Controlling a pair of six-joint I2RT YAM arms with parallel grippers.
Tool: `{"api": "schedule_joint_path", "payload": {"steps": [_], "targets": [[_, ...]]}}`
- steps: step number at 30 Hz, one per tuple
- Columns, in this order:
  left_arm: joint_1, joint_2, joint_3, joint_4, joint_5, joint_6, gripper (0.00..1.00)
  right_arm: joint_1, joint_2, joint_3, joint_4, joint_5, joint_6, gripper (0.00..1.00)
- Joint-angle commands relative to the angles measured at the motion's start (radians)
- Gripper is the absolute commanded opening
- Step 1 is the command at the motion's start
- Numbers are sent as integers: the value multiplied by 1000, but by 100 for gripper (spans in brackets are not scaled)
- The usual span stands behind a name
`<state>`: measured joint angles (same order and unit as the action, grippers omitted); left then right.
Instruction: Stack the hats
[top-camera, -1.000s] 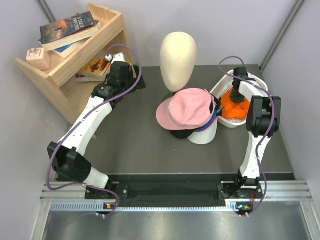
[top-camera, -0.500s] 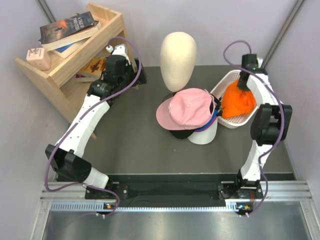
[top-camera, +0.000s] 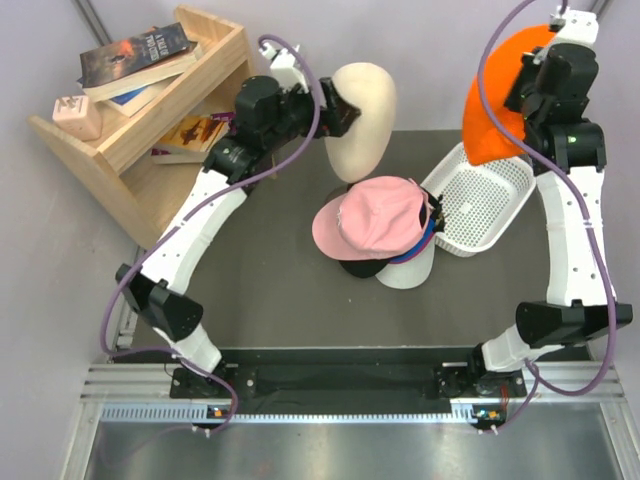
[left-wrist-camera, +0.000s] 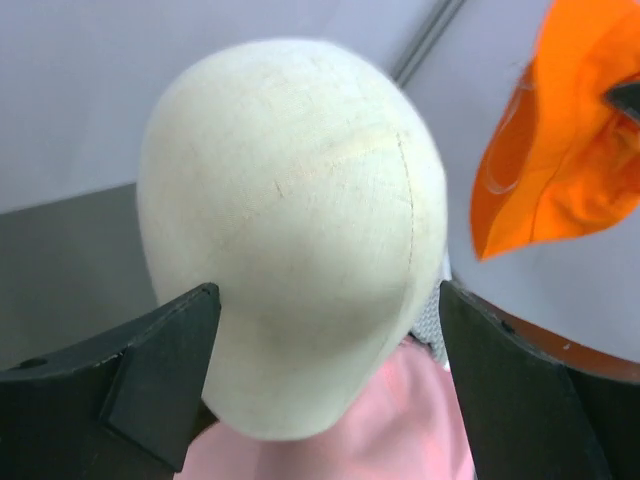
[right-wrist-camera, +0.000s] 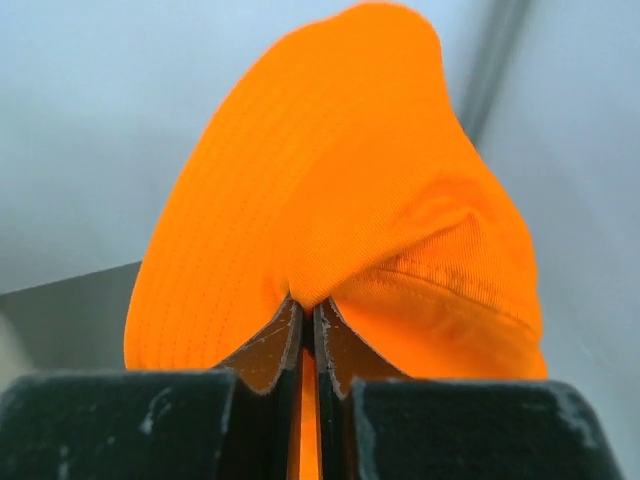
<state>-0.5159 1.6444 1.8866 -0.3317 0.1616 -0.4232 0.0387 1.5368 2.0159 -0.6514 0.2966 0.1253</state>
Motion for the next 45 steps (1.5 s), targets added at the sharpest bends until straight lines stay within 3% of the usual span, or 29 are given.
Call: {"api": "schedule_joint_path", "payload": {"steps": [1, 4, 11, 22, 36, 41, 45], "targets": [[-59, 101, 121, 200, 116, -81, 94, 121, -12, 63, 58, -76, -81, 0], [-82, 169, 218, 240, 159, -123, 94, 181, -32, 60, 88, -116, -72, 0], [-99, 184, 233, 310, 182, -187, 93, 305, -58, 49, 119, -137, -42, 0], [-110, 40, 63, 292, -42, -115, 96, 354, -43, 40, 122, -155, -24, 0], [-108, -35, 11, 217, -206, -14, 96, 432, -23, 27, 165, -122, -4, 0], [-110, -60, -14, 301, -166, -14, 96, 457, -24, 29, 177, -100, -10, 0], [-110, -54, -24, 391, -48, -75, 95, 471, -20, 30, 187, -90, -9, 0]]}}
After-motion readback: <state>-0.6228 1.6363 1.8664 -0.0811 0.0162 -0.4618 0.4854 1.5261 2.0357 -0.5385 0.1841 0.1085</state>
